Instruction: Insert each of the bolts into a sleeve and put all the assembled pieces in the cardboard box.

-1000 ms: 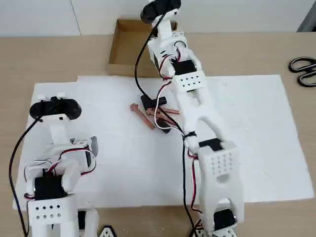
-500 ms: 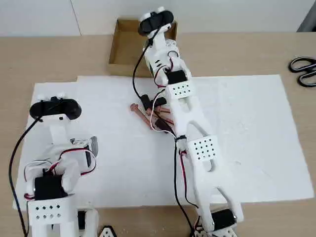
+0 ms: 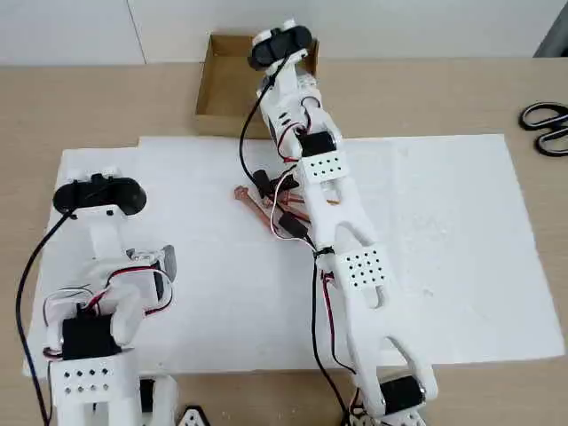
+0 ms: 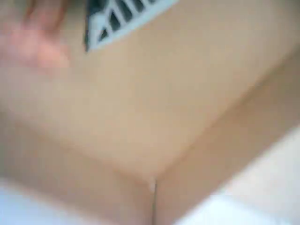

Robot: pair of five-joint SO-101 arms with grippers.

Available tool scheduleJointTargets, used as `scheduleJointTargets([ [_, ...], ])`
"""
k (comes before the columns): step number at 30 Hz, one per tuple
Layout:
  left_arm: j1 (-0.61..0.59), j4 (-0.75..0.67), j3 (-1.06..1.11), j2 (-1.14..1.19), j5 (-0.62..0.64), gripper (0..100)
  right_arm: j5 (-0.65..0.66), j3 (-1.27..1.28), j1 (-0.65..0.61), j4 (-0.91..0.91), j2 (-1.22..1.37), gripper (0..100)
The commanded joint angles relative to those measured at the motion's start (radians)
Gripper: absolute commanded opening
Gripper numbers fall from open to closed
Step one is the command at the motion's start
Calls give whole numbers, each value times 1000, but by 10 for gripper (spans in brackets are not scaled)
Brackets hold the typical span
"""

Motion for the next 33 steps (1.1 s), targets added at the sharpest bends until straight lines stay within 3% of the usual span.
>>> scheduleJointTargets([
  [1, -3, -8, -2, -9, -8, 182, -2, -74, -2, -15, -30, 190],
  [10, -3, -8, -2, -9, -8, 182, -2, -75, 1, 64, -122, 191],
  [20, -3, -8, -2, -9, -8, 182, -6, -77, 31, 578, -417, 191],
  [27, -5, -8, -2, -11, -5, 182, -9, -75, -24, 980, -519, 191],
  [33, -5, -8, -2, -11, -5, 182, -61, -60, -143, 1099, -489, 191],
])
